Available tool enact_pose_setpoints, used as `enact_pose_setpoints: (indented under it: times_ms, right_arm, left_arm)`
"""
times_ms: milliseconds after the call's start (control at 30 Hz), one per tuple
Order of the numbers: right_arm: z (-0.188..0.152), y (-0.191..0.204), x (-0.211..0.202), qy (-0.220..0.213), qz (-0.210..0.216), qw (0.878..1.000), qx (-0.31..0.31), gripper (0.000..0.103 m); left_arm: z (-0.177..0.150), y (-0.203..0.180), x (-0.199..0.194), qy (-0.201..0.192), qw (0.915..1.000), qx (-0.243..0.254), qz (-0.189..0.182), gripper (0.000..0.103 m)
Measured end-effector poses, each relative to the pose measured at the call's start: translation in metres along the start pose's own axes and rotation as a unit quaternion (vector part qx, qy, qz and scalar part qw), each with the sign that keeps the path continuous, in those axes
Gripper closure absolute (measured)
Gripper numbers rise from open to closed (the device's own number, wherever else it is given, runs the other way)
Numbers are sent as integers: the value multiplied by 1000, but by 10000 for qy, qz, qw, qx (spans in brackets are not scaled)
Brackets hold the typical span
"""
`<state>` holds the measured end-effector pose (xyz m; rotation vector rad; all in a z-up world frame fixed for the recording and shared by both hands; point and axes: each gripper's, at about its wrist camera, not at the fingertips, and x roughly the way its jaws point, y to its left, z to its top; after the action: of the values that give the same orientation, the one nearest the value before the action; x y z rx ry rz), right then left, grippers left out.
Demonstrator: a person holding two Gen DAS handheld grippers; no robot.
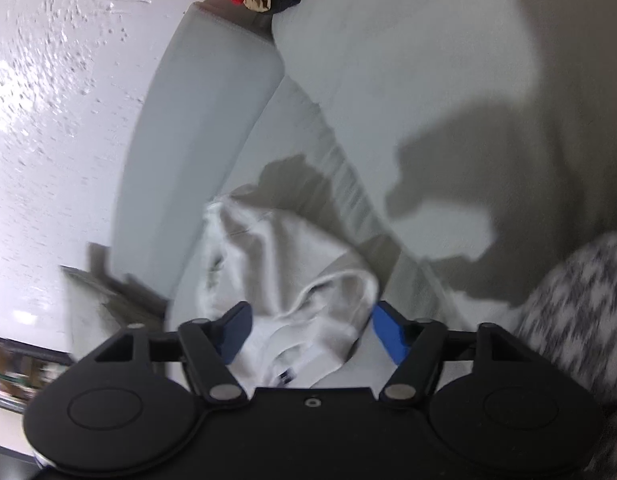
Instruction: Fold clothes
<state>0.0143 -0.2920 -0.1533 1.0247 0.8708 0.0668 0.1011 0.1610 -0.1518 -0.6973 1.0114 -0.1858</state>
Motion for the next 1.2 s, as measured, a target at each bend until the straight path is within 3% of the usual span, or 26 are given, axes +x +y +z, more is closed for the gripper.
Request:
enact_pose_setpoints:
  times_ms: [67, 167, 267, 300, 367, 633, 667, 733, 767, 800, 900, 967, 1133, 1167, 1200]
  right_arm:
    - [2, 6, 10, -151, -421, 9981, -428, 50]
    - [1, 21, 28, -217, -935, 9876, -1246, 52]
    - [-11, 41, 37, -164, -724, 9781, -1944, 49]
    - [-17, 51, 40, -181, -698, 9711, -2275, 42]
    - [-29, 67, 49, -191, -708, 9550, -2873, 36]
    - [-75, 114, 102, -322, -1382, 8655, -4804, 36]
    - [-78, 116, 110, -325, -1533, 8545, -4952, 39]
    - [-74, 117, 115, -528, -1777, 8492, -4945, 69]
    - [-63, 116, 111, -626, -1751, 8623, -4710, 96]
    - [-49, 114, 104, -756, -1703, 8816, -4337, 97]
    - [1, 98, 68, -1452, -1789, 9251, -3017, 97]
    - [36, 76, 50, -1527, -1855, 9470, -2134, 97]
    - [75, 19, 34, -871, -1585, 9797, -859, 93]
    - [75, 10, 30, -737, -1392, 9852, -669, 89]
    - [76, 2, 26, -604, -1200, 9898, -483, 76]
  left_arm:
    - [1, -5, -3, -83, 9997, 148, 188, 98]
    - [-1, -20, -13, -270, 9964, 623, 517, 101]
    - [-6, -31, -29, -453, 9903, 1154, 624, 101]
    - [-7, -32, -31, -473, 9884, 1291, 652, 101]
    - [-9, -27, -28, -426, 9868, 1391, 714, 101]
    - [-13, -14, -15, -349, 9884, 1309, 681, 99]
    - [-13, -13, -14, -351, 9885, 1304, 674, 98]
    - [-13, -11, -13, -360, 9891, 1264, 659, 98]
    - [-12, -10, -12, -358, 9894, 1247, 649, 98]
    - [-12, -10, -12, -356, 9897, 1230, 638, 98]
    - [-11, -9, -12, -354, 9905, 1176, 618, 98]
    - [-11, -8, -12, -355, 9907, 1161, 607, 98]
    - [-10, -6, -12, -343, 9914, 1121, 578, 98]
    - [-9, -5, -13, -335, 9917, 1107, 565, 97]
    - [-9, -5, -13, -330, 9920, 1083, 553, 97]
